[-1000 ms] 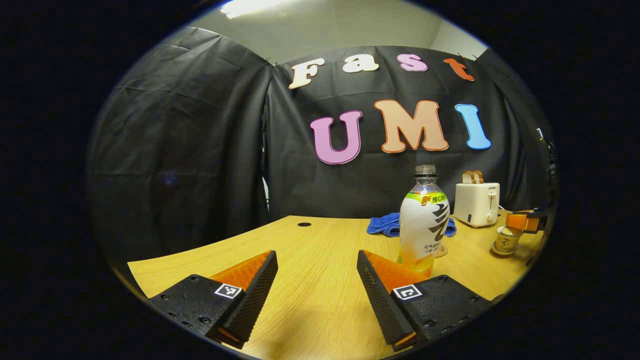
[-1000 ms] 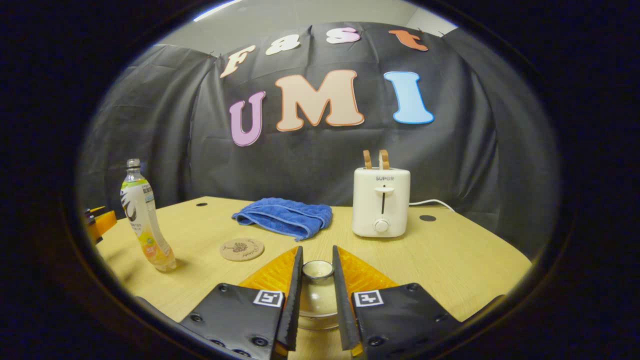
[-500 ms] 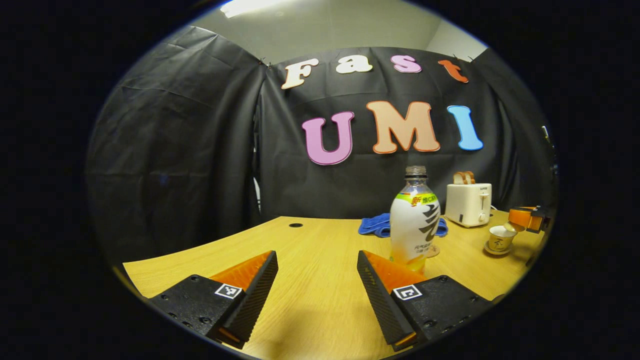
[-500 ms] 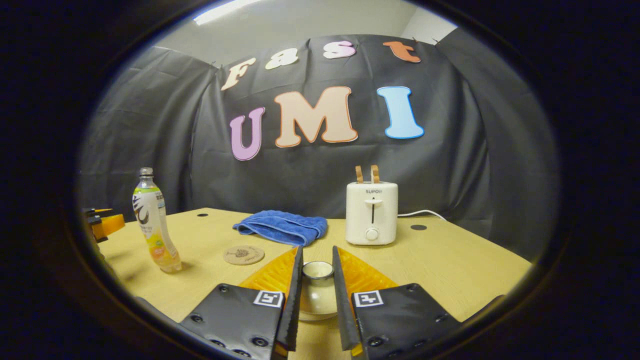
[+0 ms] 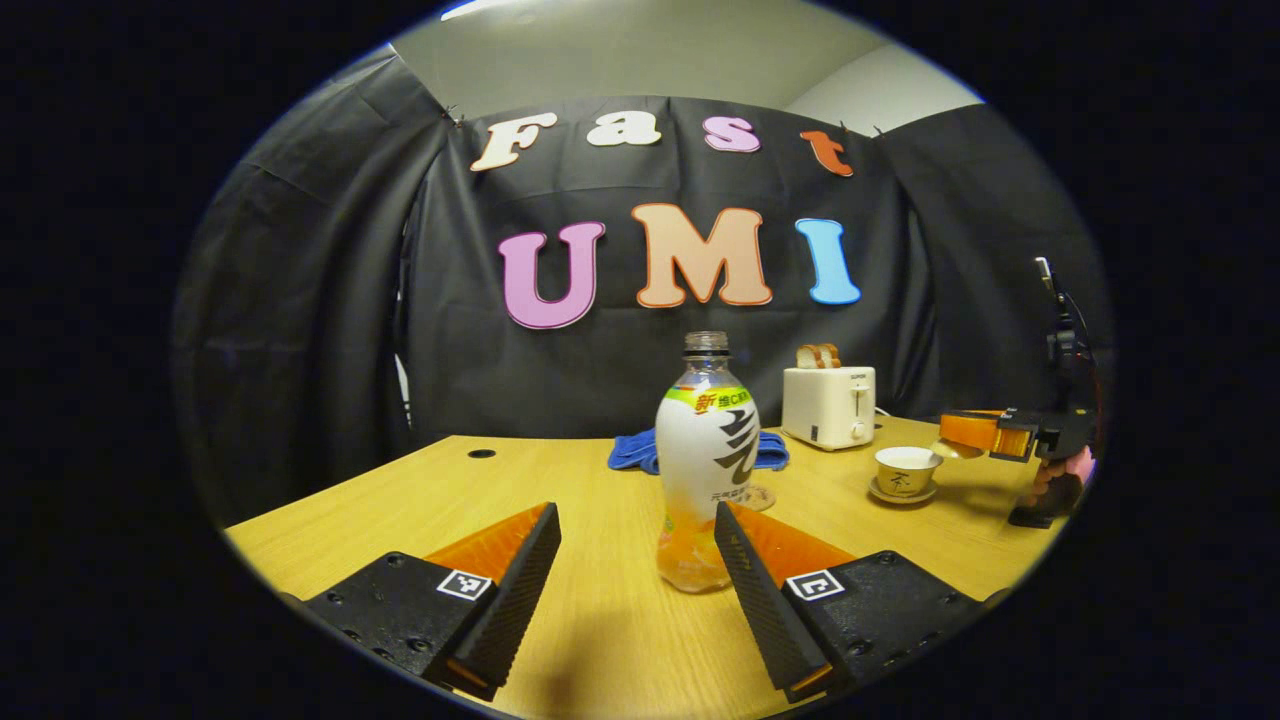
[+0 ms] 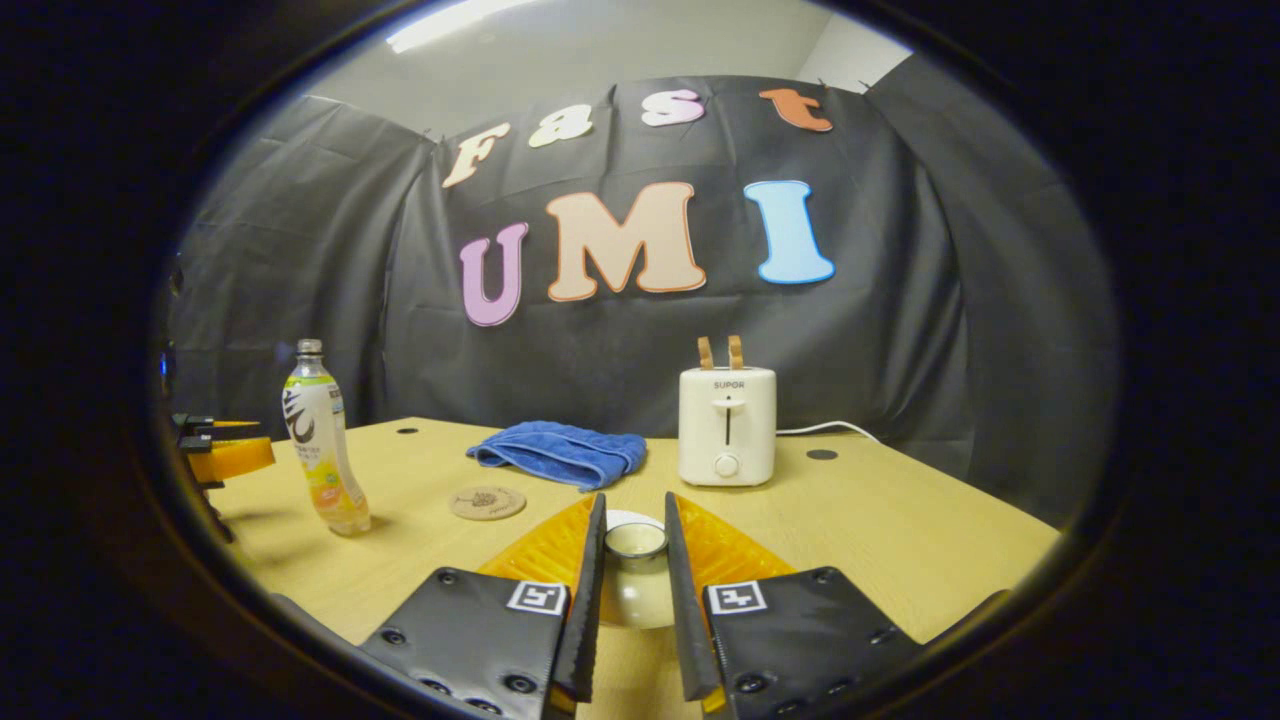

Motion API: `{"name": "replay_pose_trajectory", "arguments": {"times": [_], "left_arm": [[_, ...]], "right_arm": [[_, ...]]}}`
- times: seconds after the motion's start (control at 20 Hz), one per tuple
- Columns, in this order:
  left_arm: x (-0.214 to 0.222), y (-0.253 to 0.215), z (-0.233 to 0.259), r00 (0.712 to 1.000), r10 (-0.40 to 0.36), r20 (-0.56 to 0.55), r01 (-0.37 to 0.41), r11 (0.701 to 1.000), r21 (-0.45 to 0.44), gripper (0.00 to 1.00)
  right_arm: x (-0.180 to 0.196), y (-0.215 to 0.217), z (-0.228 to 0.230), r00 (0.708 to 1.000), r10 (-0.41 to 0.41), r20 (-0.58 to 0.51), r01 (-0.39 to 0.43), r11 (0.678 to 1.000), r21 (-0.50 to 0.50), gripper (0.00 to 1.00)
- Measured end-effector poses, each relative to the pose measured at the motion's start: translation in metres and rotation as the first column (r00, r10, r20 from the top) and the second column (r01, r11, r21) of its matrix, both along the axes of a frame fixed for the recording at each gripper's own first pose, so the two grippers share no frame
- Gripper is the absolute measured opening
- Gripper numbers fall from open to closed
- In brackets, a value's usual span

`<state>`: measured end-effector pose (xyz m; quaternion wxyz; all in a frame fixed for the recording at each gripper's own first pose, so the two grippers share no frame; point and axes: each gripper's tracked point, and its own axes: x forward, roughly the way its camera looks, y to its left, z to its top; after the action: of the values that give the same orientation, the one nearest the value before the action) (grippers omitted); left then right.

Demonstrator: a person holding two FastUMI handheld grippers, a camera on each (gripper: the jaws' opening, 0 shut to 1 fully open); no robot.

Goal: Open the teacup lid with one hand, grasp the water bottle and pour water into the teacup with the other hand; after pouring, place the water bottle on the coaster and then close the teacup lid.

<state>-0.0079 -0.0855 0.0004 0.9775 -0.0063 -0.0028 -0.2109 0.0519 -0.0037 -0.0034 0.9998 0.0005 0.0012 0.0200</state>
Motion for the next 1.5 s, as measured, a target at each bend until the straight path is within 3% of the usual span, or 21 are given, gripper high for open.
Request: {"name": "replay_pose_trajectory", "arguments": {"times": [0.3, 0.4, 0.75, 0.9, 1.0, 1.25, 1.5], "left_arm": [[0.020, -0.036, -0.006, 0.997, -0.050, -0.065, 0.049, 0.998, -0.028, 0.91], [0.030, -0.044, -0.012, 0.994, -0.053, -0.093, 0.052, 0.998, -0.018, 0.91], [0.056, -0.063, -0.019, 0.989, -0.040, -0.143, 0.043, 0.999, 0.013, 0.89], [0.064, -0.065, -0.022, 0.989, -0.012, -0.149, 0.017, 0.999, 0.033, 0.80], [0.067, -0.068, -0.023, 0.989, -0.018, -0.147, 0.025, 0.999, 0.040, 0.78], [0.067, -0.067, -0.025, 0.988, -0.030, -0.154, 0.039, 0.998, 0.054, 0.61], [0.065, -0.070, -0.012, 0.991, 0.009, -0.135, 0.004, 0.995, 0.095, 0.55]], "right_arm": [[-0.008, -0.005, 0.000, 1.000, 0.005, 0.000, -0.005, 1.000, 0.000, 0.36], [-0.009, -0.006, -0.001, 1.000, 0.013, -0.003, -0.013, 1.000, 0.001, 0.39], [-0.010, -0.011, -0.001, 1.000, 0.014, -0.004, -0.014, 1.000, 0.001, 0.35], [-0.011, -0.013, -0.001, 1.000, 0.012, -0.004, -0.012, 1.000, 0.000, 0.35], [-0.012, -0.015, 0.000, 1.000, 0.008, -0.004, -0.008, 1.000, 0.001, 0.35], [-0.013, -0.028, 0.000, 1.000, -0.022, -0.002, 0.022, 1.000, 0.000, 0.35], [-0.016, -0.037, 0.001, 0.999, -0.044, -0.001, 0.044, 0.999, -0.001, 0.37]]}}
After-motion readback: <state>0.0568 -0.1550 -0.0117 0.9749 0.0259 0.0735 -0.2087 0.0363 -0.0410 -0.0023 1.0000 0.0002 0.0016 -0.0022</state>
